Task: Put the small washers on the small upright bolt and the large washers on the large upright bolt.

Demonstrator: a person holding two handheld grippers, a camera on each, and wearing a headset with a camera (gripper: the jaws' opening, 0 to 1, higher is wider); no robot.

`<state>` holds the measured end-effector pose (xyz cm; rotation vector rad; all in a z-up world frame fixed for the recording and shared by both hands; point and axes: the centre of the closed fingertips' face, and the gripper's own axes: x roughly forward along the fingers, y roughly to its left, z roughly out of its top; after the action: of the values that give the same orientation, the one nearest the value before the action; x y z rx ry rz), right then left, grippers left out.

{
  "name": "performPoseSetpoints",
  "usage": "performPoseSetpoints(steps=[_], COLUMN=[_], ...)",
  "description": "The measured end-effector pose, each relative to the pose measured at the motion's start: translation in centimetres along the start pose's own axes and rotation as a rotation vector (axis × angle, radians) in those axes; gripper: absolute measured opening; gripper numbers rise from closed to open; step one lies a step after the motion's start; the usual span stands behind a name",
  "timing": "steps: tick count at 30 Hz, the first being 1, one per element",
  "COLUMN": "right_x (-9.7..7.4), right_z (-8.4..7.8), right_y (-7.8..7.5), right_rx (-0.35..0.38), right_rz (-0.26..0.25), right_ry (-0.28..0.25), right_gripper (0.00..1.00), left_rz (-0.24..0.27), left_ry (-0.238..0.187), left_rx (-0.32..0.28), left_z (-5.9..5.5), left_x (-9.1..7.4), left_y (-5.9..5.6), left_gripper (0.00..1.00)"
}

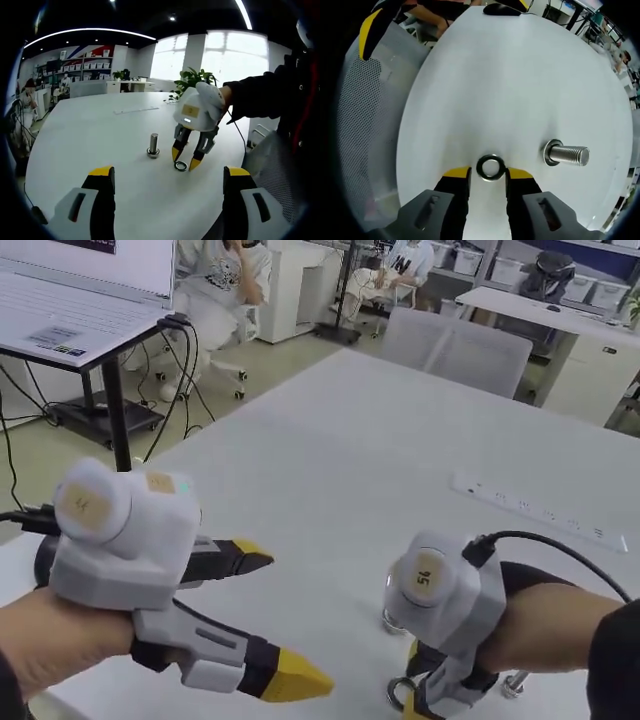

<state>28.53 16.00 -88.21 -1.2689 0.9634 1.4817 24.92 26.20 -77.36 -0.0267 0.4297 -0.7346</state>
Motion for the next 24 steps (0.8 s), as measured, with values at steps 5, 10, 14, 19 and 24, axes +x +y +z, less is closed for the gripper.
performPoseSetpoints(steps=[5,10,14,19,24], right_x=[-0.03,0.0,0.02,-0.02,-0.02], right_z=[-0.06,0.04,0.1,0.07,0.07], right_y=[-0.15,-0.47,-0.5,-0.51,-0.67], right_rx=[0.011,0.018,0.022,0.024,0.027], right_rz=[0.005,0.0,0.004,0.019,0.012], right_ry=[-0.017,-0.016,-0.008,-0.008,-0.01], right_gripper=[0.28,0.25,0.24,0.23,0.23], left_rz=[0.001,-0.002,0.001,0.004,0.004], left_ry=[-0.001,0.0,-0.004,-0.003,0.001], left_rx=[0.0,0.001,-0.001,-0.003,-0.006], left_z=[0.06,0.02,0.07,0.01,-0.13], left_x=[-0.01,0.06,-0.02,-0.06,-0.09], left_y=[0.03,-0.04,0.08,0.14,0.17], left_gripper=[0.89,0.89,0.89,0.89,0.89])
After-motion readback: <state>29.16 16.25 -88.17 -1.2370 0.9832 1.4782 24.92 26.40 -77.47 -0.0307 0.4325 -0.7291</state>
